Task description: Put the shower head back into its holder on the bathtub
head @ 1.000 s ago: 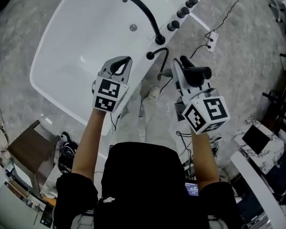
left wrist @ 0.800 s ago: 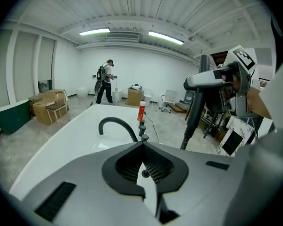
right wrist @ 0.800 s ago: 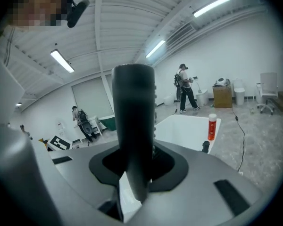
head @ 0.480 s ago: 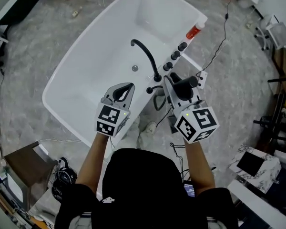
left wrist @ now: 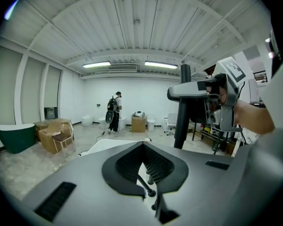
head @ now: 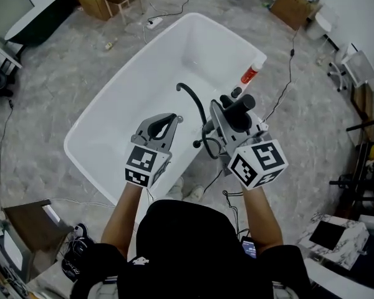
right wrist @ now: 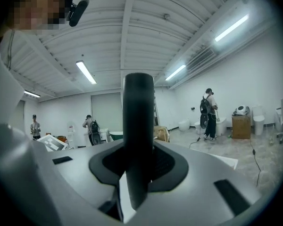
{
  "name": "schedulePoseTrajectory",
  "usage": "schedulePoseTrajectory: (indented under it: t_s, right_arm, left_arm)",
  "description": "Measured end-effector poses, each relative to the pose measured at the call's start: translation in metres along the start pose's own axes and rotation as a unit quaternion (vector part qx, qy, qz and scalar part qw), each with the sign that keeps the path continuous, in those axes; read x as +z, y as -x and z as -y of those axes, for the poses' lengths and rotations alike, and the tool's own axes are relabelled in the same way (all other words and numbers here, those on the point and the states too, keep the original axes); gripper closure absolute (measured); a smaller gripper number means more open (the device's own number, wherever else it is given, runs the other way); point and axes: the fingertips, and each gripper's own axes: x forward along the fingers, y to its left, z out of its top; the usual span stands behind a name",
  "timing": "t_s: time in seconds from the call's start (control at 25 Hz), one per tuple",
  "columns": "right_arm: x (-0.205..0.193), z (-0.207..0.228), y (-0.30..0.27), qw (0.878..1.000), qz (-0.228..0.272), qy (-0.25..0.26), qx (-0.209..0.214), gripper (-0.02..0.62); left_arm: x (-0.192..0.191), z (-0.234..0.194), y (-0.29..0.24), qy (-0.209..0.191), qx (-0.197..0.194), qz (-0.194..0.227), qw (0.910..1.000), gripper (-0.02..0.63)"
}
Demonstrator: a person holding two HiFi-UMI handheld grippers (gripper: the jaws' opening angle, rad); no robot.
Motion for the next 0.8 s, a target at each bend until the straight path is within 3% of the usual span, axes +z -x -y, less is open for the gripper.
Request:
schedulePoseTrajectory:
  t_s: [0.4,0.6,0.8]
  right_arm:
    - [0.044,-0.035,-0.010,0.998,0.034,0.010,0.053,0.491]
    - [0.051,-0.061,-0.019,0.996,0.041,0.012,0.082,0.491]
    - [0.035,-0.069,-0.027,0.997,0.022,0.017,0.074,0.491]
  left_arm:
    - [0.050,-0.010,0.029,-0.001,0.037,0.042,0.9984,0.594]
    - [0.059,-0.023,0.052,-0.003,0.060,0.051,0.9969,0.592]
    - [0.055,-0.035,0.065,0.002,0.069,0.051,0.9963,0.592]
